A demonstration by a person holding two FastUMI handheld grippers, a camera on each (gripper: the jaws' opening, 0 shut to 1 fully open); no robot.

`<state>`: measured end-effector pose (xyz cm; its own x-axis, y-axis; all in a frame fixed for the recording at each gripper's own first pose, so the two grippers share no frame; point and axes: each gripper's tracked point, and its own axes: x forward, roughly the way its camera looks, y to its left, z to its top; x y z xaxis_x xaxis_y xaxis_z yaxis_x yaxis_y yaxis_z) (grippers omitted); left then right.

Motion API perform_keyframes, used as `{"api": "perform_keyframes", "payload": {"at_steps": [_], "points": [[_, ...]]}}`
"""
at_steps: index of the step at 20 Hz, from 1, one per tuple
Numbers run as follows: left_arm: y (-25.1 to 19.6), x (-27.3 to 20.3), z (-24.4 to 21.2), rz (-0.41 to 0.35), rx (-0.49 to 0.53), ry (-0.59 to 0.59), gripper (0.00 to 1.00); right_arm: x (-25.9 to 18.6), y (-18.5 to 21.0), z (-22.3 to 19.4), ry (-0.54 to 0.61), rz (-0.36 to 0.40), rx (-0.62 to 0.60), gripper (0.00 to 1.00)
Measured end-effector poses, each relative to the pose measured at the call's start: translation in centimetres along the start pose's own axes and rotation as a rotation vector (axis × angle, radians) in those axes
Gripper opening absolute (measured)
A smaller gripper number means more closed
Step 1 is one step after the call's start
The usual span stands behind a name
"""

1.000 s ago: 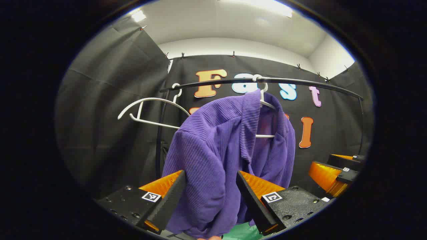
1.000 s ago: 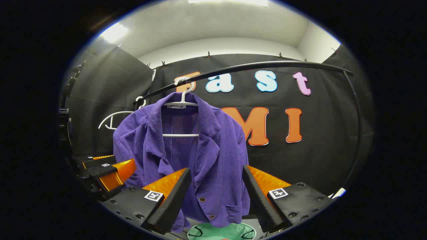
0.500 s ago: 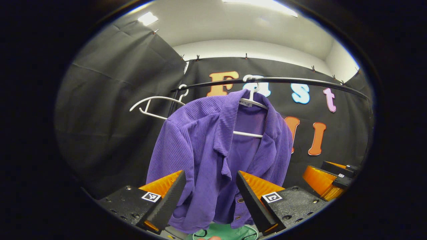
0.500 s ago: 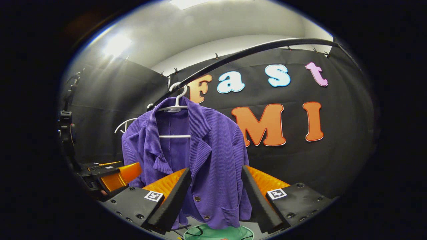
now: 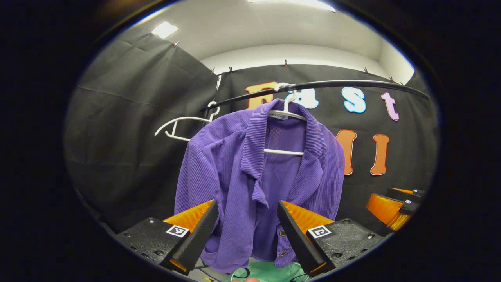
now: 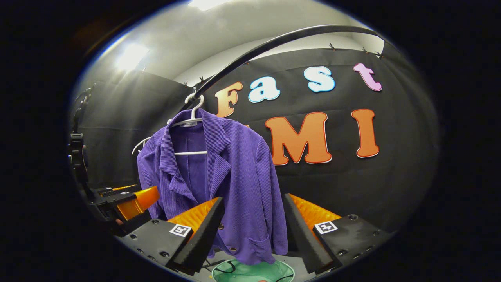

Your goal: Grasp the clothes on the hanger with both hands and then place them into the laundry hamper below.

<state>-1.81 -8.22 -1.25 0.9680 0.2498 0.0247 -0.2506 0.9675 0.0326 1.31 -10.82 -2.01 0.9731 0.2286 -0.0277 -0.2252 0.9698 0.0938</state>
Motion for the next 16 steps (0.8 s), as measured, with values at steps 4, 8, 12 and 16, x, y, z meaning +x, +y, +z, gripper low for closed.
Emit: {"api": "perform_keyframes", "payload": {"at_steps": [4,8,12,16], "points": [[-1.6,1.2,-0.5,-0.030,0.009,0.011,0.94,0.5,-0.4,0.6,-0.021,-0.003,0.000,1.00],[-1.5,1.6,-0.5,-0.045,0.010,0.015,0.92,2.4,0.5,0.4,-0.032,0.030,0.011,0.98],[-0.4,1.8,-0.2,-0.050,0.001,0.014,0.92,6.6,4.0,-0.3,-0.018,0.113,0.021,0.97],[1.0,1.8,-1.1,-0.058,-0.001,0.038,0.99,10.9,8.5,-0.5,-0.023,0.177,0.031,0.94]]}}
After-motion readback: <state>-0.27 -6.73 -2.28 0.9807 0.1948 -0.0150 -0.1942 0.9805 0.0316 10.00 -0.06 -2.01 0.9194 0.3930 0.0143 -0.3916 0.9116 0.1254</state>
